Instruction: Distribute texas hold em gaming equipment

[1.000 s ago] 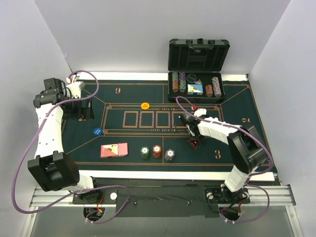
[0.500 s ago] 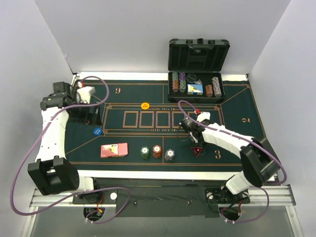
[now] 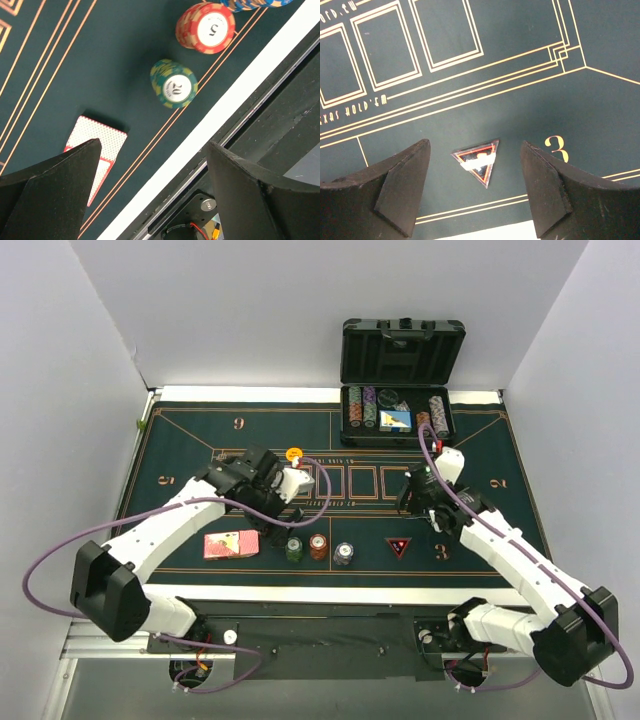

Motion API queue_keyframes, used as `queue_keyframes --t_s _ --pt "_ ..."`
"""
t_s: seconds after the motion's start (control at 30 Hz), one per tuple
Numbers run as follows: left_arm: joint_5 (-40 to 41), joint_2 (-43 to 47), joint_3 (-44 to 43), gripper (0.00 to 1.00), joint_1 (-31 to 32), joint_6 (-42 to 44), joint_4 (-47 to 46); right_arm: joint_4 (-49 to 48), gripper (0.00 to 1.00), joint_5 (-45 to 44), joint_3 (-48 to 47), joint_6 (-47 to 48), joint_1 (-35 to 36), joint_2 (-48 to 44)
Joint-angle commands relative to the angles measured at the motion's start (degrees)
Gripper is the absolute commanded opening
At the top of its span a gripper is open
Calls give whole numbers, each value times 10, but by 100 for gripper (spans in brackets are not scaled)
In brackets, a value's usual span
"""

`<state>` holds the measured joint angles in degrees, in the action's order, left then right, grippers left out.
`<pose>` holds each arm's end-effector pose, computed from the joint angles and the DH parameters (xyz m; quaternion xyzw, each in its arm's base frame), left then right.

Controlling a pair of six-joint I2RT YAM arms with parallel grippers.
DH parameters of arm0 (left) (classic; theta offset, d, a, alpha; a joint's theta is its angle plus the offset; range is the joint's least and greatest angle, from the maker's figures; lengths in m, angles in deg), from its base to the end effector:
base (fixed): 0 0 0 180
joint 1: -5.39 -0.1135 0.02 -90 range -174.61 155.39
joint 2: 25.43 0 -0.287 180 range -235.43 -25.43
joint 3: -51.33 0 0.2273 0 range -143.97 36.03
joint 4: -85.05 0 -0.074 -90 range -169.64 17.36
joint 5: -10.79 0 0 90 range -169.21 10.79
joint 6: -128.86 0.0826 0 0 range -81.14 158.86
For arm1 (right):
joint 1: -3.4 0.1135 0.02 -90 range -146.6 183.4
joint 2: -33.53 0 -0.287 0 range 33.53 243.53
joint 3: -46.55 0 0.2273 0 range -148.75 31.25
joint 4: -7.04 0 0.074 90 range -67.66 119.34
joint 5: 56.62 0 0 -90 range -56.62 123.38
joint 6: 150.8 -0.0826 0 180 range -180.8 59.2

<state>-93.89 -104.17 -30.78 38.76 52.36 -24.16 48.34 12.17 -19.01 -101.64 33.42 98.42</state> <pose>0.1972 -0.1550 0.2662 0.4098 0.8824 -0.1569 0.1696 0.2228 0.0942 0.2777 0.1607 0.8819 0.1017 0.4314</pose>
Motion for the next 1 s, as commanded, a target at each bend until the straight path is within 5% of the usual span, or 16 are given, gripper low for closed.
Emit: queue_keyframes --t_s 0.0,0.23,0.73,0.97 --pt "18 -28 9 97 43 -14 -63 4 69 22 24 14 -14 -22" --pt "45 -54 27 97 108 1 -100 5 76 42 39 25 -24 -40" --pt "54 -99 69 97 118 21 -167 12 76 54 39 27 -42 -51" --pt "56 -102 71 74 119 23 -174 11 73 59 41 29 -45 -49"
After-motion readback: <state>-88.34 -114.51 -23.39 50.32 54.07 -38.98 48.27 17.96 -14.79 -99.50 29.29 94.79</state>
